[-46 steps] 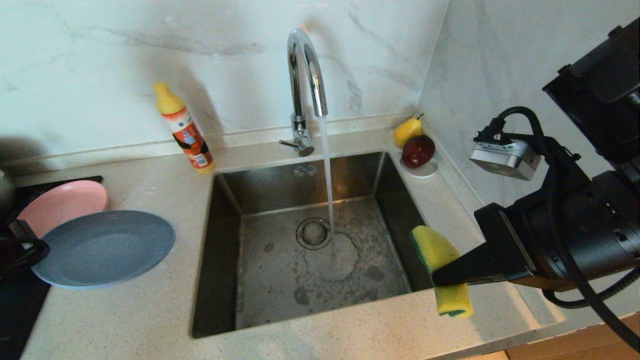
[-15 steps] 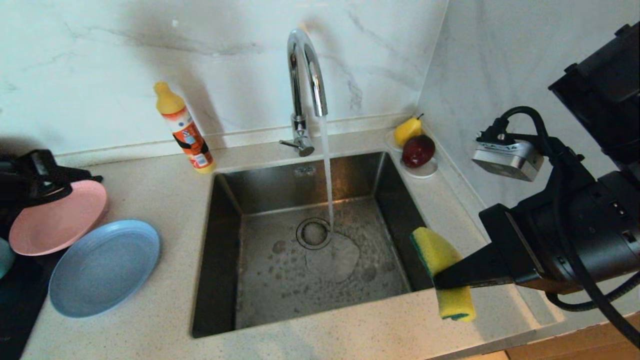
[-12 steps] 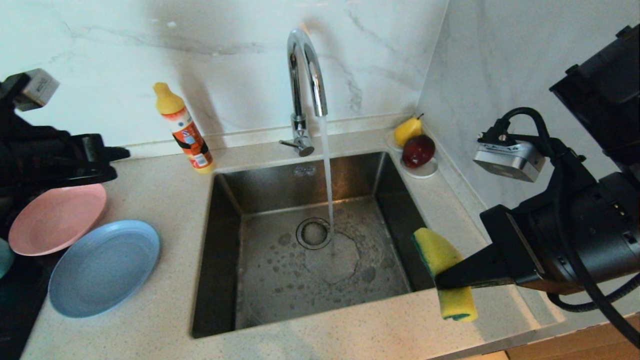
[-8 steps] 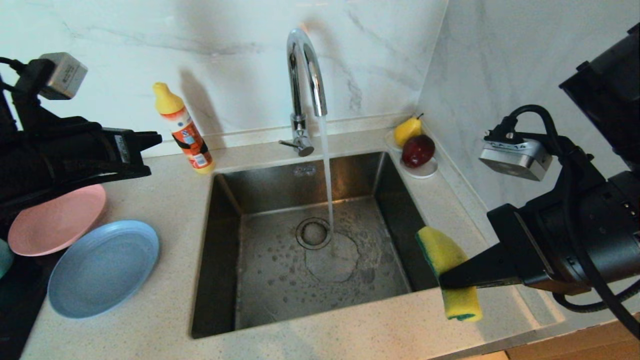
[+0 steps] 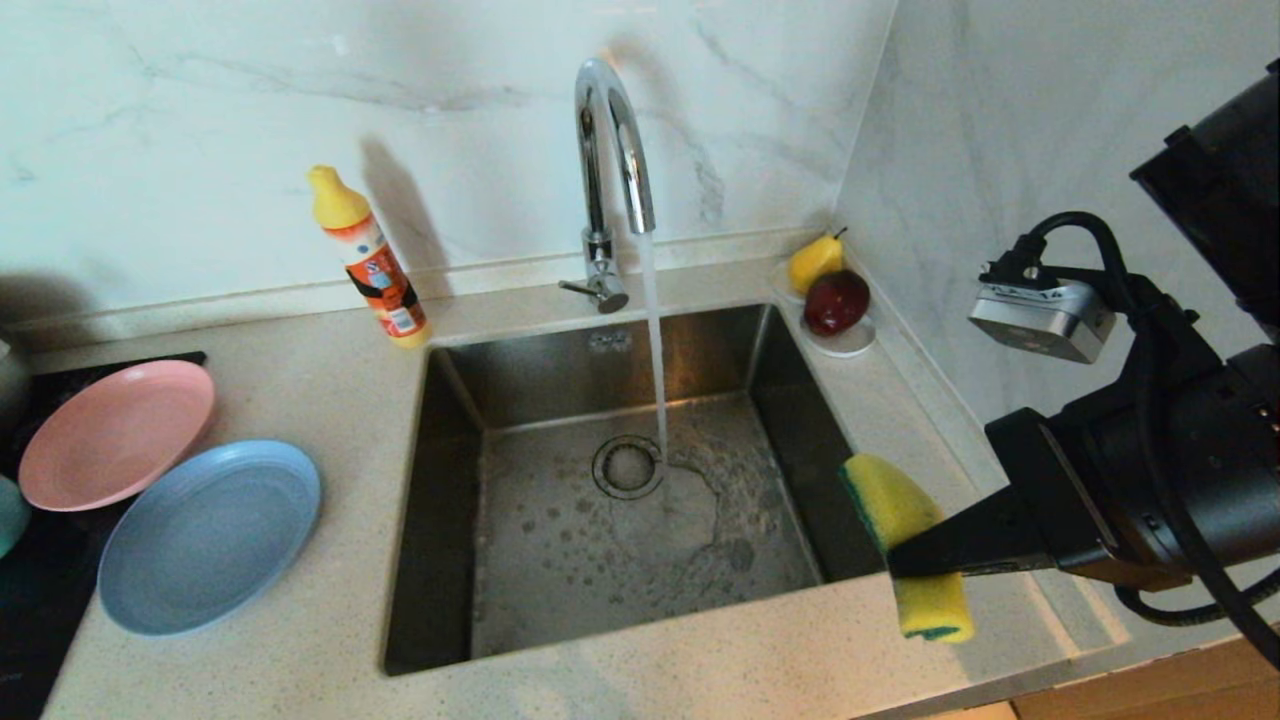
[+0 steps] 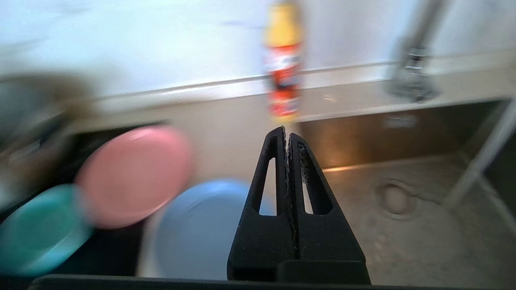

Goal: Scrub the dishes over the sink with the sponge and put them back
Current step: Put down the sponge

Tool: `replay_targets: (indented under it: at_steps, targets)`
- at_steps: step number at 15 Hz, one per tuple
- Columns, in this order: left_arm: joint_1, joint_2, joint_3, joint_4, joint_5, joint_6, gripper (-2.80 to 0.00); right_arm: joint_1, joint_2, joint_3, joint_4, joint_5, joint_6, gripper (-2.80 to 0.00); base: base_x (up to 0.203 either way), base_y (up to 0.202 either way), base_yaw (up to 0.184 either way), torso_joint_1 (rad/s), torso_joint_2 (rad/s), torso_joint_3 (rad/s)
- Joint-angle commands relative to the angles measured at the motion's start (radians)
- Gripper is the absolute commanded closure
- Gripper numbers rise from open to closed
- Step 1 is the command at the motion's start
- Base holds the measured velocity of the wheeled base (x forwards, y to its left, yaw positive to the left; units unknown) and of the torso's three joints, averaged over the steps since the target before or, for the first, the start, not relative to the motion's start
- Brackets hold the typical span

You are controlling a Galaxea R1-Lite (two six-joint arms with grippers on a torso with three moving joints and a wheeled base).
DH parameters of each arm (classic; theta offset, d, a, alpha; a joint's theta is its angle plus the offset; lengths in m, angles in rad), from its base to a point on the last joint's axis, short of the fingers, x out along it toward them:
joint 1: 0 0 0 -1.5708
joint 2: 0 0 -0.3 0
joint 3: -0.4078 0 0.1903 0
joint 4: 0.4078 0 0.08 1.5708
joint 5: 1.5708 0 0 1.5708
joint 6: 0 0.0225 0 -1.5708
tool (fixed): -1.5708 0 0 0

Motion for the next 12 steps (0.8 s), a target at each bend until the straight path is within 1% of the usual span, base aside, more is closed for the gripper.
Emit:
replay_targets:
  at_steps: [1,2,4,5,6,9,10,11,12]
  targets:
    - [0.014,-0.279,0.082,0.129,0.107,-0.003,0.0,0.001,0.004,0.002,0.005,0.003,0.004,0.0,0.0,0.0,0.0,0.0,0.0,0.0]
    - [0.027,-0.343,0.123,0.186,0.136,-0.006,0.0,0.002,0.005,0.001,0.005,0.003,0.004,0.0,0.0,0.0,0.0,0.0,0.0,0.0]
    - [0.048,-0.471,0.268,0.249,0.166,-0.011,0.0,0.002,0.003,-0.002,0.004,0.003,0.004,0.0,0.0,0.0,0.0,0.0,0.0,0.0]
    - [0.053,-0.528,0.332,0.26,0.168,-0.011,0.0,0.002,-0.001,-0.001,0.004,0.002,0.005,0.0,0.0,0.0,0.0,0.0,0.0,0.0]
    - [0.063,-0.572,0.397,0.268,0.151,-0.012,0.0,0.002,-0.004,0.0,0.005,0.001,0.005,0.0,0.0,0.0,0.0,0.0,0.0,0.0]
    - [0.081,-0.703,0.544,0.283,0.056,-0.013,0.0,0.004,-0.014,-0.001,0.005,0.001,0.006,0.0,0.0,0.0,0.0,0.0,0.0,0.0]
    - [0.083,-0.752,0.577,0.292,0.011,-0.012,0.0,0.004,-0.018,0.001,0.005,0.001,0.004,0.0,0.0,0.0,0.0,0.0,0.0,0.0]
    - [0.085,-0.778,0.588,0.312,-0.078,-0.012,0.0,0.004,-0.018,0.001,0.005,0.001,0.004,0.0,0.0,0.0,0.0,0.0,0.0,0.0]
    - [0.085,-0.779,0.598,0.317,-0.146,-0.011,0.0,0.004,-0.02,0.003,0.006,0.001,0.004,0.0,0.0,0.0,0.0,0.0,0.0,0.0]
